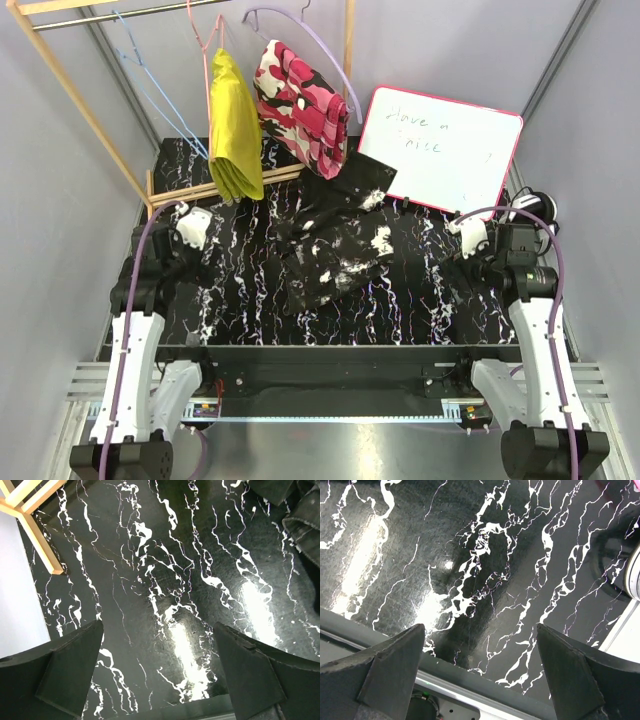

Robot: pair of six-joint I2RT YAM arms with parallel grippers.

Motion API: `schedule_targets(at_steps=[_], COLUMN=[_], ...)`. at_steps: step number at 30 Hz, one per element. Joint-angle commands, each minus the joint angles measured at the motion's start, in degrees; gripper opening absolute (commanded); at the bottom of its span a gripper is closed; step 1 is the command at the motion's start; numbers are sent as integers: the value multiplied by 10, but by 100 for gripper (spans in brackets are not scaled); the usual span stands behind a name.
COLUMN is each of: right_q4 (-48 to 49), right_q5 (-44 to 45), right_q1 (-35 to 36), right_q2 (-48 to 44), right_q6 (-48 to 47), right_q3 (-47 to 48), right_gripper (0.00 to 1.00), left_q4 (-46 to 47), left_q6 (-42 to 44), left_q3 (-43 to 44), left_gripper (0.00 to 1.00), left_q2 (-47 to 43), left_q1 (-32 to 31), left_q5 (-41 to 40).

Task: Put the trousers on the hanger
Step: Fold the trousers

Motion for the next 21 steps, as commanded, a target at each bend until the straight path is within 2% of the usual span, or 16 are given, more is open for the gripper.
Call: schedule_targets(at_steps=[1, 4, 11, 21], right_q4=[-9, -11, -4, -3], right_q5=[-19, -21, -40, -47], right_q1=[-3, -3, -3, -3], right_q2=[26, 54, 77, 97], right_q6=[6, 16, 46, 81], right_q3=[49, 69, 94, 115], right_gripper=[100, 100, 100, 100], left_q4=[17, 16, 28, 57], left_q6=[39, 39, 31, 35], left_q3=[16, 26, 67, 231], left_gripper=[99, 99, 99, 99], left_q2=[20, 36, 108, 398], left_q1=[-13, -66, -307, -494], left_q5=[3, -11, -58, -75])
